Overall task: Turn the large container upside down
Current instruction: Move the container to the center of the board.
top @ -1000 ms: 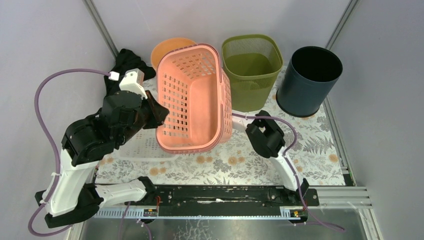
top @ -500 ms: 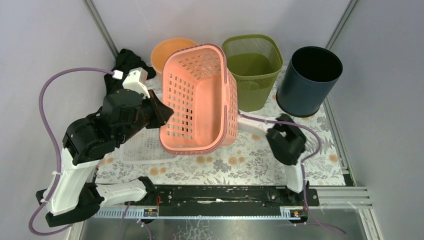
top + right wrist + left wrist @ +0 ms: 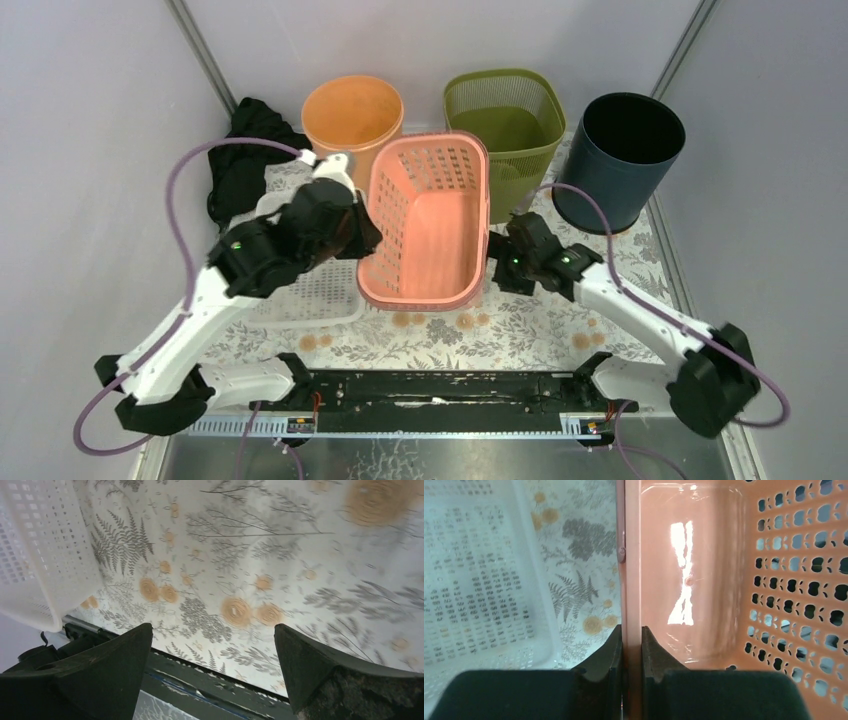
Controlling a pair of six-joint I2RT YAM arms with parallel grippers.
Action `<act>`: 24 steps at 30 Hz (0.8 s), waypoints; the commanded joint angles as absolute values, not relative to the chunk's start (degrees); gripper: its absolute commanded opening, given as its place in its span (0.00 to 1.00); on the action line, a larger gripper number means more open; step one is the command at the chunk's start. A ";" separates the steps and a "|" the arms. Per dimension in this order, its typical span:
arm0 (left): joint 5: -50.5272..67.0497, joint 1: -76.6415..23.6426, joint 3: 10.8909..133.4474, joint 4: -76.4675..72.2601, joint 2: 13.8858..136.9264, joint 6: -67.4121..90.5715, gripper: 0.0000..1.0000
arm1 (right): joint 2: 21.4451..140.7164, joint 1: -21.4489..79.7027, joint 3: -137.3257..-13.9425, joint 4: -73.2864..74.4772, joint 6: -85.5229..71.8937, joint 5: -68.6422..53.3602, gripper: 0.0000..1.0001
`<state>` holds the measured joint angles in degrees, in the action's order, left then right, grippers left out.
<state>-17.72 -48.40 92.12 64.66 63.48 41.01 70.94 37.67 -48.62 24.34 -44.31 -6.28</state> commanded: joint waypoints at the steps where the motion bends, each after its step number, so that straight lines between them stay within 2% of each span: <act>1: -14.39 -48.53 84.60 54.47 64.97 42.09 0.00 | 61.36 34.28 -45.65 30.84 -43.04 -0.98 0.99; 7: -12.67 -48.52 73.32 47.86 66.16 44.59 0.00 | 52.49 33.09 -44.18 36.14 -44.38 0.58 0.99; 14: -10.69 -48.52 63.16 41.35 67.31 47.27 0.00 | 48.92 33.12 -43.08 37.44 -43.44 -1.20 0.99; 24: -12.12 -48.54 58.69 36.47 71.49 48.08 0.01 | 43.89 33.11 -42.69 39.50 -40.38 -4.65 0.99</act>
